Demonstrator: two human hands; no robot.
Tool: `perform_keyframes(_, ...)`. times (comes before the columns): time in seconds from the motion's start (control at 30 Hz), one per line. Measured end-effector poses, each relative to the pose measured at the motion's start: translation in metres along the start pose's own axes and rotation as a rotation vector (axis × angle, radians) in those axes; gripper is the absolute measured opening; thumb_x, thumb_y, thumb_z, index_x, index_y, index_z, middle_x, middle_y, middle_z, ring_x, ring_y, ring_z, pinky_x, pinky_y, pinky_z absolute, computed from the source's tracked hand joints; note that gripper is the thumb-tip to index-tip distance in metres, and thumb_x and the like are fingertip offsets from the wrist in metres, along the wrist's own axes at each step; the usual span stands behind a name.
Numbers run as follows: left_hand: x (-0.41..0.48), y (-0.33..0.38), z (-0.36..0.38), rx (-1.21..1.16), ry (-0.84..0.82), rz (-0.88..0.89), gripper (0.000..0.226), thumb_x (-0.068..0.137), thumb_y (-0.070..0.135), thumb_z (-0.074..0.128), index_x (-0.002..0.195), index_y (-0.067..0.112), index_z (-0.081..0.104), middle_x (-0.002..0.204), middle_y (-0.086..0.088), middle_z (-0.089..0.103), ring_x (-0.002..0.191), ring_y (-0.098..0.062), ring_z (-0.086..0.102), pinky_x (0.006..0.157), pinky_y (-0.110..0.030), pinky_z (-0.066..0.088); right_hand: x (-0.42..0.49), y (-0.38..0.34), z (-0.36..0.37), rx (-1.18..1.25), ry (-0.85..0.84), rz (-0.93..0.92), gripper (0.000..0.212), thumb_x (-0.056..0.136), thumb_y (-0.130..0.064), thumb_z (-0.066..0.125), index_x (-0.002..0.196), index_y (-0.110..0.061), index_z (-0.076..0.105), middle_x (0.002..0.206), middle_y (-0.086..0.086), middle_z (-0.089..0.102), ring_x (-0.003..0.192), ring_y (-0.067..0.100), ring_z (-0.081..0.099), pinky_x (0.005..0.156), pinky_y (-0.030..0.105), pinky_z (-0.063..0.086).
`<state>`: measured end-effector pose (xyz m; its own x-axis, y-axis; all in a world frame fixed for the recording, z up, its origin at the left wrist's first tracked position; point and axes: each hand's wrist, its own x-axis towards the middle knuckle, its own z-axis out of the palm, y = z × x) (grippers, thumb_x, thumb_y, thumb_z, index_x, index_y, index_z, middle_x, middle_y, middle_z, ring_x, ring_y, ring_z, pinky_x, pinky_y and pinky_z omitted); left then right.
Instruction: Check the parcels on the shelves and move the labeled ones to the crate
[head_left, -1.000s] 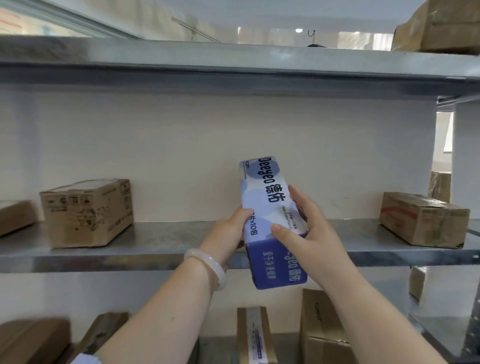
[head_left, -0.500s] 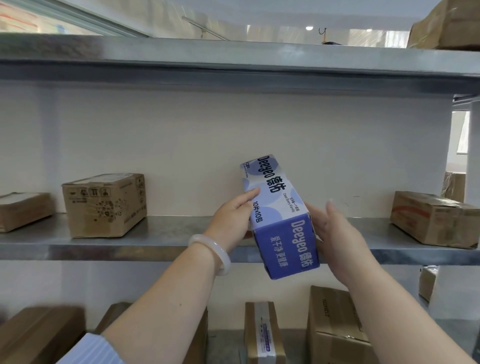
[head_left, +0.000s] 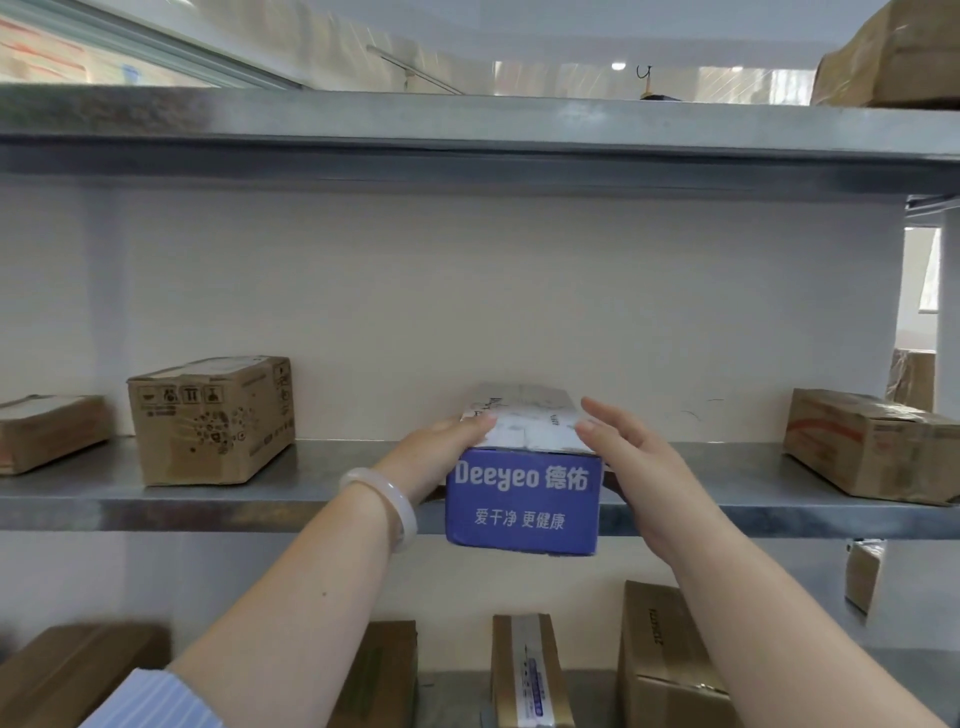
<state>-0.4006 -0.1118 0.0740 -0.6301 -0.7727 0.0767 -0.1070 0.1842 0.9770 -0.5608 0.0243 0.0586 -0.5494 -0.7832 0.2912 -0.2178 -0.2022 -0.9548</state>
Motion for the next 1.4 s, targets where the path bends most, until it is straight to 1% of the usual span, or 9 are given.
perform_keyframes(0.07, 0.004, -0.005, 0.002, -0.05, 0.03, 0.022, 0.044, 0.092, 0.042, 0.063, 0.128, 0.018, 0.059, 0.101, -0.002, 0.074, 0.084, -0.013, 0.07, 0.082, -0.031, 0.055, 0.002, 0.002, 0.005, -0.038, -0.02, 0.001, 0.039, 0.088, -0.041, 0.064, 0.124, -0.04, 0.048, 0.133, -0.008, 0.054, 0.112, 0.011, 0.06, 0.093, 0.036, 0.053)
perform_keyframes(0.13, 0.007, -0.007, 0.003, 0.024, 0.113, 0.085, 0.06, 0.088, 0.046, 0.067, 0.14, 0.023, 0.05, 0.125, -0.001, 0.066, 0.104, -0.015, 0.066, 0.097, -0.034, 0.05, 0.005, 0.005, 0.009, -0.08, -0.022, 0.013, 0.036, 0.089, -0.044, 0.062, 0.121, -0.041, 0.046, 0.129, -0.007, 0.056, 0.105, 0.009, 0.062, 0.076, 0.027, 0.058)
perform_keyframes(0.27, 0.006, 0.005, 0.007, 0.269, 0.188, 0.198, 0.034, 0.093, 0.041, 0.061, 0.122, 0.023, 0.067, 0.119, 0.007, 0.067, 0.102, -0.009, 0.062, 0.089, -0.023, 0.042, 0.008, 0.006, 0.005, -0.128, -0.009, 0.023, 0.041, 0.089, -0.049, 0.059, 0.126, -0.039, 0.045, 0.127, -0.006, 0.058, 0.096, 0.005, 0.064, 0.059, 0.019, 0.054)
perform_keyframes(0.4, 0.001, 0.022, 0.022, 0.698, 0.285, 0.271, 0.053, 0.092, 0.057, 0.052, 0.139, 0.033, 0.053, 0.154, -0.002, 0.035, 0.143, -0.023, 0.03, 0.114, -0.037, 0.029, 0.008, 0.0, -0.023, -0.262, 0.0, -0.087, 0.058, 0.089, -0.049, 0.059, 0.142, -0.039, 0.037, 0.143, -0.016, 0.044, 0.124, -0.001, 0.042, 0.076, 0.012, 0.043)
perform_keyframes(0.5, -0.014, 0.043, 0.061, 0.805, 0.346, 0.53, 0.057, 0.091, 0.059, 0.051, 0.143, 0.037, 0.046, 0.159, 0.003, 0.028, 0.146, -0.02, 0.018, 0.117, -0.038, 0.02, 0.007, -0.008, -0.054, -0.384, 0.085, -0.19, 0.056, 0.091, -0.048, 0.057, 0.143, -0.04, 0.037, 0.147, -0.019, 0.04, 0.132, 0.0, 0.035, 0.093, 0.019, 0.034)
perform_keyframes(0.7, -0.016, 0.063, 0.177, 0.691, 0.069, 0.829, 0.057, 0.093, 0.058, 0.049, 0.146, 0.038, 0.04, 0.159, 0.01, 0.025, 0.146, -0.011, 0.014, 0.121, -0.035, 0.015, 0.005, -0.015, -0.148, -0.491, 0.366, -0.309, 0.047, 0.094, -0.042, 0.055, 0.14, -0.035, 0.046, 0.142, -0.008, 0.047, 0.132, 0.008, 0.04, 0.108, 0.036, 0.037)
perform_keyframes(1.03, 0.053, 0.052, 0.32, 0.445, -0.24, 0.596, 0.063, 0.094, 0.048, 0.055, 0.151, 0.04, 0.029, 0.159, 0.002, 0.025, 0.147, -0.016, 0.019, 0.119, -0.033, 0.018, -0.003, 0.003, -0.289, -0.527, 0.743, -0.094, 0.056, 0.096, -0.039, 0.054, 0.147, -0.031, 0.032, 0.153, 0.0, 0.029, 0.138, 0.022, 0.032, 0.109, 0.044, 0.032)
perform_keyframes(1.3, 0.103, 0.052, 0.378, 0.443, -0.298, 0.472, 0.063, 0.097, 0.044, 0.051, 0.153, 0.033, 0.024, 0.158, 0.001, 0.025, 0.143, -0.019, 0.031, 0.113, -0.031, 0.028, 0.04, 0.035, -0.331, -0.447, 0.617, 0.176, 0.069, 0.094, -0.049, 0.052, 0.152, -0.025, 0.022, 0.156, 0.005, 0.031, 0.141, 0.03, 0.032, 0.11, 0.049, 0.031)
perform_keyframes(1.4, 0.109, 0.046, 0.388, 0.382, -0.321, 0.446, 0.066, 0.096, 0.04, 0.054, 0.154, 0.032, 0.022, 0.154, 0.002, 0.035, 0.14, -0.018, 0.037, 0.113, -0.03, 0.031, 0.042, 0.041, -0.329, -0.383, 0.549, 0.182, 0.056, 0.097, -0.048, 0.048, 0.146, -0.024, 0.036, 0.147, 0.004, 0.044, 0.135, 0.028, 0.04, 0.108, 0.045, 0.035)
